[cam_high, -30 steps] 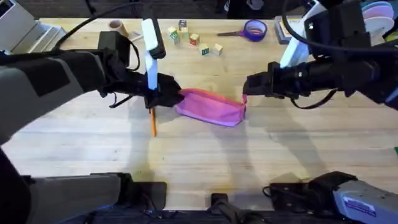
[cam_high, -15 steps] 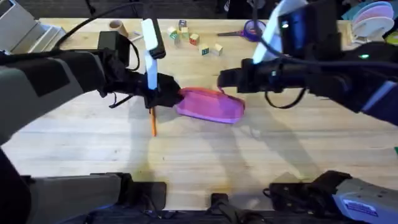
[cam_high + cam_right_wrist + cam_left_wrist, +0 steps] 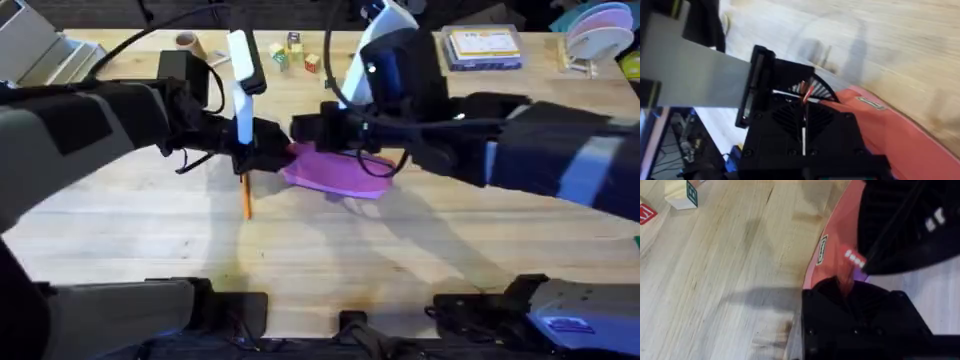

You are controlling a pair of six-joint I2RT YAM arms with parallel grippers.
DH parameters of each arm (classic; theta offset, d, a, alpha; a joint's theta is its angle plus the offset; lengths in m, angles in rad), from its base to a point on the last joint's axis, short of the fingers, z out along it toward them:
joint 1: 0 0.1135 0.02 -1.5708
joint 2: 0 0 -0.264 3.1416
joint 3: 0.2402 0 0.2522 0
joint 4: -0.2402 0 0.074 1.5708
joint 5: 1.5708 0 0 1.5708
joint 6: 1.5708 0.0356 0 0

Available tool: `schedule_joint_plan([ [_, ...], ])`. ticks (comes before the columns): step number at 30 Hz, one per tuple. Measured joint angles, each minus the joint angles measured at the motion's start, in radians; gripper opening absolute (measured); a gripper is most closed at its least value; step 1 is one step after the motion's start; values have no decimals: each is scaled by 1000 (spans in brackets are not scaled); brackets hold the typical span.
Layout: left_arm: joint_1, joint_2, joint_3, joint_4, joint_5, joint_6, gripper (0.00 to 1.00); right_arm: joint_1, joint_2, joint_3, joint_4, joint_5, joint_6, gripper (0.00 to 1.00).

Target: Unzip the bag, pick up the pens from the table one at a time and place them inside, then zip the bag closed.

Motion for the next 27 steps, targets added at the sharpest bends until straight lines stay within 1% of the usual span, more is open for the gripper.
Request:
schedule_joint_plan([
  [2,0,0,0,0,0,0,43,13,16,0,39,3,26,31],
  [6,0,0,0,0,1,0,43,23,26,0,61,10,57,31],
  [9,0,0,0,0,1,0,43,24,26,0,64,13,43,31],
  [10,0,0,0,0,1,0,43,24,23,9,22,8,-26,223],
  [13,0,0,0,0,2,0,43,22,0,37,-102,20,-89,605],
  [15,0,0,0,0,2,0,43,16,-31,63,-213,38,-142,912],
  [16,0,0,0,0,2,0,43,11,-44,76,-254,44,-167,968],
  [17,0,0,0,0,2,0,43,4,-62,92,-304,54,-194,988],
  [21,0,0,0,0,2,0,43,-25,-139,157,-472,110,-297,995],
  [23,0,0,0,0,2,0,43,-32,-178,185,-533,151,-347,995],
  [27,0,0,0,0,2,0,43,-33,-247,207,-603,212,-420,995],
])
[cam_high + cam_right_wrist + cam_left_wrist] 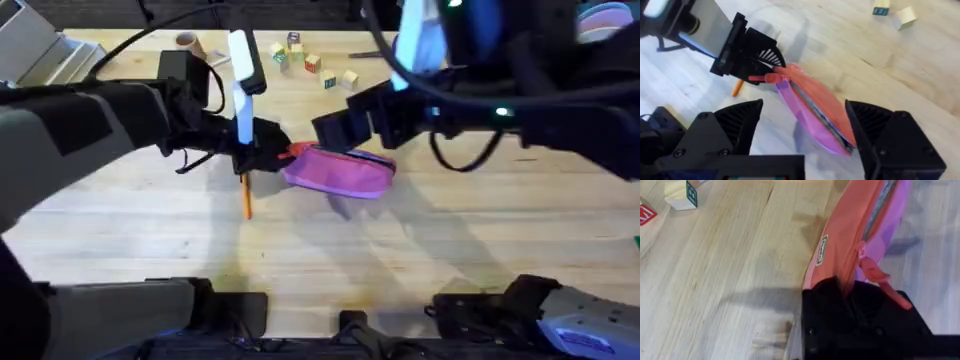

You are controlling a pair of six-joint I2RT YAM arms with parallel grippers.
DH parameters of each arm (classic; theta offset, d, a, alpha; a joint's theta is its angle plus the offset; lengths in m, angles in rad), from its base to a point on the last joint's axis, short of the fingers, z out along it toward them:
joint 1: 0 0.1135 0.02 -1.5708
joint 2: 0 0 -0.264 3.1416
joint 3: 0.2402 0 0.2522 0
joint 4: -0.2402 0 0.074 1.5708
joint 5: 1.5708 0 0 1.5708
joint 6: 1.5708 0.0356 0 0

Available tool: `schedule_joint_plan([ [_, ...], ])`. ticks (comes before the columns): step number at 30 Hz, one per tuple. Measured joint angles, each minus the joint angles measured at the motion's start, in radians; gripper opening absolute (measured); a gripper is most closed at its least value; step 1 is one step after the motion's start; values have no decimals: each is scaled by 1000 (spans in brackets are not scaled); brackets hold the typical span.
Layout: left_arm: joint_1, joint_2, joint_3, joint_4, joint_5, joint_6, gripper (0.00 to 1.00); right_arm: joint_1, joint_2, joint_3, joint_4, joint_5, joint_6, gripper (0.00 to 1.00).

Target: Unzip the bag, pick up the pens from the table one at a time and place them inside, then zip the bag closed.

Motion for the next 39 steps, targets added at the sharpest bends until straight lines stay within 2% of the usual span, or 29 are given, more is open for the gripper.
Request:
schedule_joint_plan([
  [3,0,0,0,0,0,0,46,0,-30,2,-25,23,-28,996],
  [4,0,0,0,1,1,2,143,0,-34,2,-30,28,-34,996],
  [8,0,0,0,1,16,1,776,0,-35,2,-37,38,-48,996],
  [9,0,0,0,1,19,0,908,0,-35,2,-37,39,-49,996],
  [10,0,0,0,0,20,-1,972,0,-35,2,-37,40,-50,996],
  [18,0,0,1,-5,18,-2,992,0,-35,2,-44,41,-60,996],
  [23,0,-30,5,-81,13,-2,992,0,-35,7,-68,20,-88,996],
  [26,6,-99,13,-145,11,-2,992,0,-35,25,-91,10,-118,996],
  [27,37,-232,40,-224,12,-2,992,0,-21,81,-153,6,-168,996],
  [29,49,-280,43,-254,11,-2,992,0,-3,106,-166,6,-188,996],
  [30,57,-345,44,-290,11,-2,992,-4,28,138,-184,6,-221,996],
  [35,63,-412,44,-303,11,-2,992,-11,58,153,-184,6,-275,996],
  [36,63,-418,44,-303,11,-2,992,-12,62,153,-184,6,-290,980],
  [37,63,-420,44,-304,11,-2,992,-12,66,153,-185,6,-305,918],
  [39,63,-419,44,-304,11,-1,993,-13,76,153,-185,6,-338,686],
])
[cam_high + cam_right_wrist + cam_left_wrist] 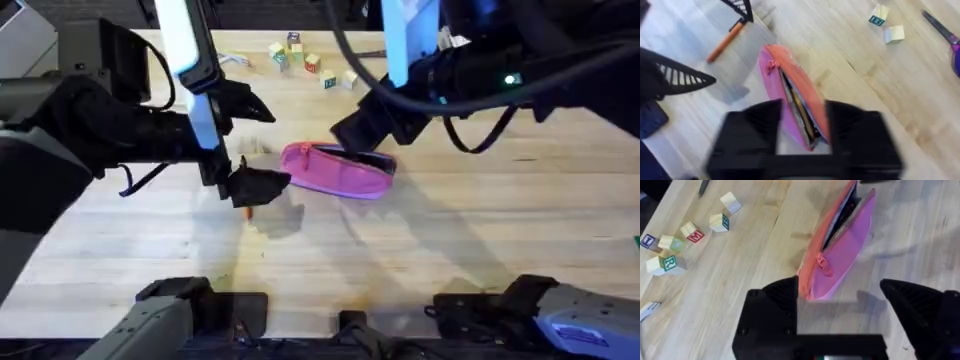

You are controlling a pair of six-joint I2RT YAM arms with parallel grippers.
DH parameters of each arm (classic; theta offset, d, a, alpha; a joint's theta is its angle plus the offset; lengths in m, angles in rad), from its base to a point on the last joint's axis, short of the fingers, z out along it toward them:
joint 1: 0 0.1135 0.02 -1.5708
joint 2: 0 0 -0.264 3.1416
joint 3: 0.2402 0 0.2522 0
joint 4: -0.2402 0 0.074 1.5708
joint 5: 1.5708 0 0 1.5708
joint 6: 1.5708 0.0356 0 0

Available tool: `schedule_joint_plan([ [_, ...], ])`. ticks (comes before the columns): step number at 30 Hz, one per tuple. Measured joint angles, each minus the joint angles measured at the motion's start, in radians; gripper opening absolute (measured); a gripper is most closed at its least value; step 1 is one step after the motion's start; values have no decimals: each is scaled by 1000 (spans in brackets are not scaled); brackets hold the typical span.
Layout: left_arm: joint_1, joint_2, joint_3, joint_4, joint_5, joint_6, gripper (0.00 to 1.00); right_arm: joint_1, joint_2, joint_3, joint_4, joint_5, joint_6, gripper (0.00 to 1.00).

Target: Unzip the bag, pick up the pens from the table one at a time and place them inside, then zip the bag closed.

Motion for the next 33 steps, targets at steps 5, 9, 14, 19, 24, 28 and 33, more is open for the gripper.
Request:
schedule_joint_plan([
  [5,0,0,0,0,0,0,993,0,18,0,-1,0,-153,33],
  [9,0,0,0,1,0,0,993,0,18,0,-1,-29,-217,31],
  [14,0,0,0,6,0,0,993,0,27,1,-50,-47,-285,31],
  [19,0,0,0,6,0,0,993,0,141,2,-70,-48,-322,31],
  [24,0,0,0,6,0,0,993,0,213,2,-70,-48,-331,31],
  [28,0,0,0,6,0,0,993,0,272,2,-69,-48,-331,31],
  [33,0,0,0,6,0,0,993,0,288,4,-28,-48,-332,31],
])
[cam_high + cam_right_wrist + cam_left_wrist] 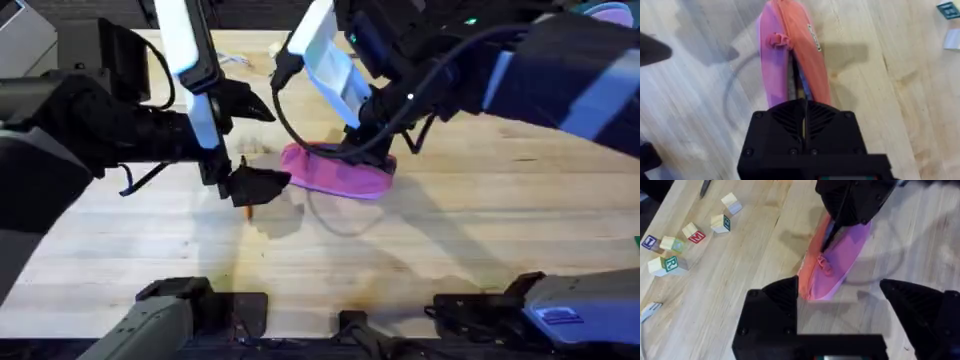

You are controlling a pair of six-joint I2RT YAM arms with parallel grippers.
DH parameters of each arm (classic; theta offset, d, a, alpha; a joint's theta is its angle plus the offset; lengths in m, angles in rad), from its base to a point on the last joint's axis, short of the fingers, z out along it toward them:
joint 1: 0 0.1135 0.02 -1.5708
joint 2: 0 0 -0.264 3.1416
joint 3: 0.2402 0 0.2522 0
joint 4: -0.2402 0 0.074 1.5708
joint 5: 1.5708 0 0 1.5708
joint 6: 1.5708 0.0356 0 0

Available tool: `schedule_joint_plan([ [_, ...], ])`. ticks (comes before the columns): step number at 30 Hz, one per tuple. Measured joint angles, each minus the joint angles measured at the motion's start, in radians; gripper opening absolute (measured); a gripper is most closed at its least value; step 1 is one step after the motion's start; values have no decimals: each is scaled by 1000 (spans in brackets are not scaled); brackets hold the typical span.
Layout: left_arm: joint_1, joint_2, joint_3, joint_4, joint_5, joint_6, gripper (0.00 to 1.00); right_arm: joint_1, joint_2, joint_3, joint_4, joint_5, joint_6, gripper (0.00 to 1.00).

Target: Unzip the bag, pick up the pens from the table one at a time and place them inside, then zip the bag closed.

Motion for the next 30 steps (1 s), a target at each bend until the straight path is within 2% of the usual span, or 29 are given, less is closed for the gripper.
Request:
schedule_joint_plan([
  [4,0,0,0,0,0,0,993,0,58,2,17,0,0,31],
  [5,0,0,0,0,0,0,993,0,106,2,33,0,0,31],
  [10,0,0,0,0,0,0,993,0,135,2,64,0,0,31],
  [12,0,0,0,0,0,0,992,-2,135,2,65,0,3,90],
  [14,0,0,0,0,0,0,993,-2,135,2,64,0,0,383],
  [15,0,0,0,0,0,0,993,-2,135,2,57,0,0,818],
  [16,0,0,0,0,0,0,993,-2,135,2,56,0,-1,942],
  [17,0,0,0,0,0,0,994,-2,135,2,55,0,-5,981],
  [26,0,0,0,0,0,0,993,-2,132,3,53,0,-6,998],
  [27,10,0,0,9,-10,-64,994,-2,41,39,24,0,42,998],
  [30,31,0,2,10,-54,-178,994,-2,-28,57,26,0,84,998],
])
